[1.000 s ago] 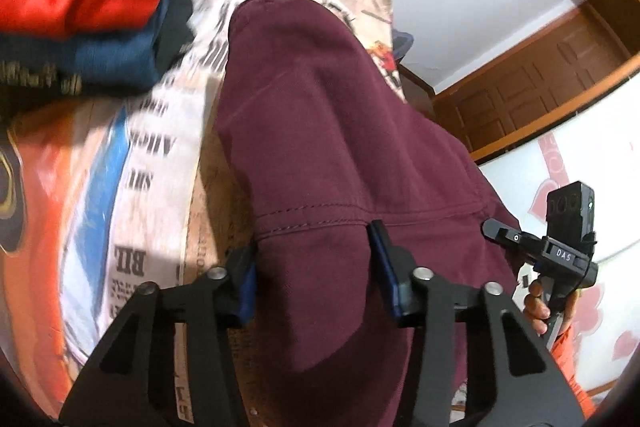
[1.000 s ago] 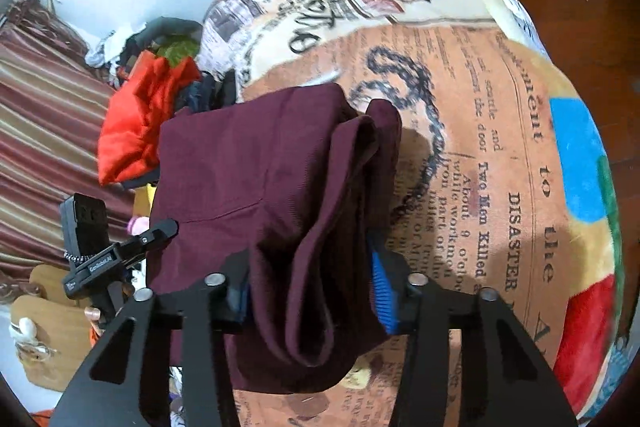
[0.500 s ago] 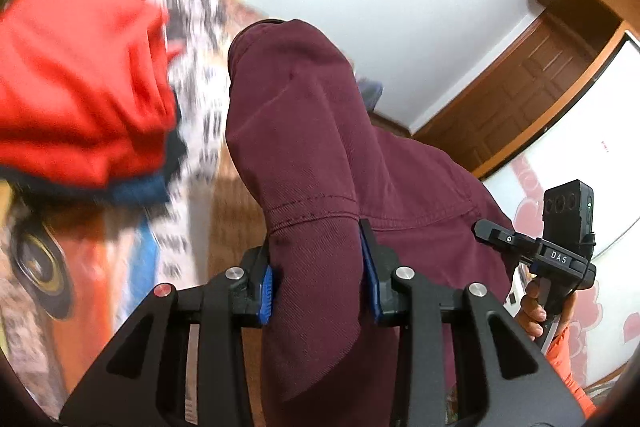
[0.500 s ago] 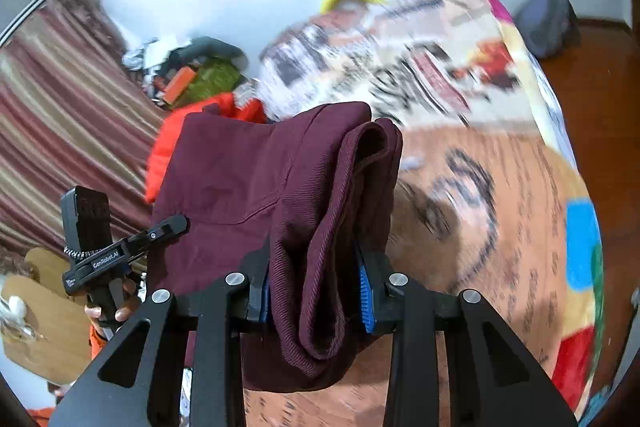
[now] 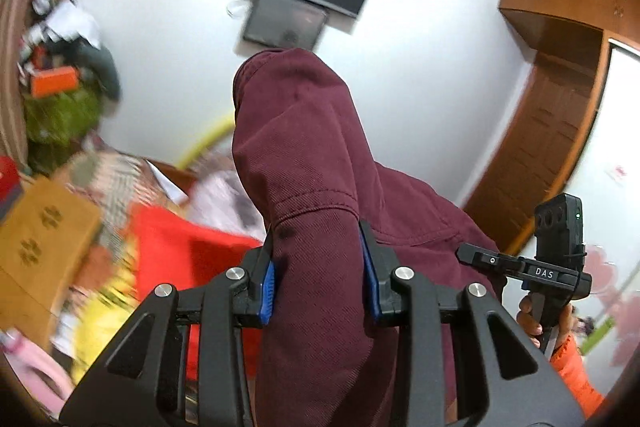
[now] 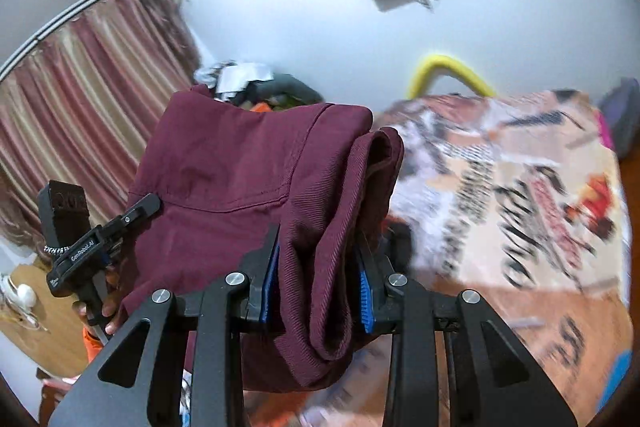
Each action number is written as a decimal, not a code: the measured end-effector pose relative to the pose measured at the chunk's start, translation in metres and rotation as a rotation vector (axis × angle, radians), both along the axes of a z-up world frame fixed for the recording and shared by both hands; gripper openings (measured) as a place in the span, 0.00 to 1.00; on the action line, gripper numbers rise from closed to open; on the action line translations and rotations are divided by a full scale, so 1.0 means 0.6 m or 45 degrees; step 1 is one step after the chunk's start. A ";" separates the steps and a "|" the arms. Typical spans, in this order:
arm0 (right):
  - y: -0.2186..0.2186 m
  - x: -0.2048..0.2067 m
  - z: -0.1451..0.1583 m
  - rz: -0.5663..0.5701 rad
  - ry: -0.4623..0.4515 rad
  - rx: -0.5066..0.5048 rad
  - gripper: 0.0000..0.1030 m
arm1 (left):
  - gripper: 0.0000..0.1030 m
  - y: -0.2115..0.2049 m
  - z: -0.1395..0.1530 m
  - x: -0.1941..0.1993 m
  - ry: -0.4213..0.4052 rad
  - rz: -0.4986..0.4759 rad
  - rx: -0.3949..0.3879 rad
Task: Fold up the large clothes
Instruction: 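Place the maroon bundle on top of the red and navy stack and release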
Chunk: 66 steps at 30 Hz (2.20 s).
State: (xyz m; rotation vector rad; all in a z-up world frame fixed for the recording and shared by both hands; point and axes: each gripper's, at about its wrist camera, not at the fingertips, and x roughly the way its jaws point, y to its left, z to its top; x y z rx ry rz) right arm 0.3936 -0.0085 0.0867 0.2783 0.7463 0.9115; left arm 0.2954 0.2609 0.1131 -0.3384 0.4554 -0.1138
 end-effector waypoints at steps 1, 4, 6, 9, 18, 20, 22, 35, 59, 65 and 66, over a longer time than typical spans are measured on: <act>0.020 0.010 -0.006 0.011 0.011 0.010 0.28 | 0.33 0.016 0.002 0.003 -0.003 0.025 0.016; 0.085 0.046 -0.038 0.039 0.044 0.020 0.28 | 0.33 0.074 -0.011 0.033 0.019 0.096 0.093; 0.128 0.070 -0.081 0.040 0.064 -0.009 0.28 | 0.34 0.105 -0.045 0.060 0.076 0.122 0.121; 0.172 0.093 -0.154 0.020 0.114 -0.109 0.28 | 0.35 0.153 -0.157 0.126 0.295 0.210 0.170; 0.185 0.128 -0.291 -0.009 0.189 -0.344 0.36 | 0.61 0.182 -0.313 0.179 0.429 0.280 0.208; 0.180 0.121 -0.282 -0.014 0.156 -0.399 0.37 | 0.61 0.177 -0.303 0.173 0.445 0.275 0.212; 0.192 0.107 -0.269 -0.030 0.114 -0.475 0.40 | 0.63 0.175 -0.297 0.170 0.453 0.275 0.226; 0.144 -0.033 -0.118 -0.097 -0.187 -0.521 0.41 | 0.63 0.066 -0.151 0.021 0.303 0.352 0.341; -0.007 -0.420 0.031 -0.235 -0.807 -0.059 0.83 | 0.71 -0.187 -0.019 -0.414 -0.357 0.385 0.468; -0.014 -0.424 0.024 -0.315 -0.817 -0.082 0.98 | 0.96 -0.215 -0.037 -0.449 -0.407 0.520 0.510; -0.015 -0.424 0.023 -0.325 -0.814 -0.081 0.98 | 0.97 -0.217 -0.040 -0.452 -0.411 0.528 0.511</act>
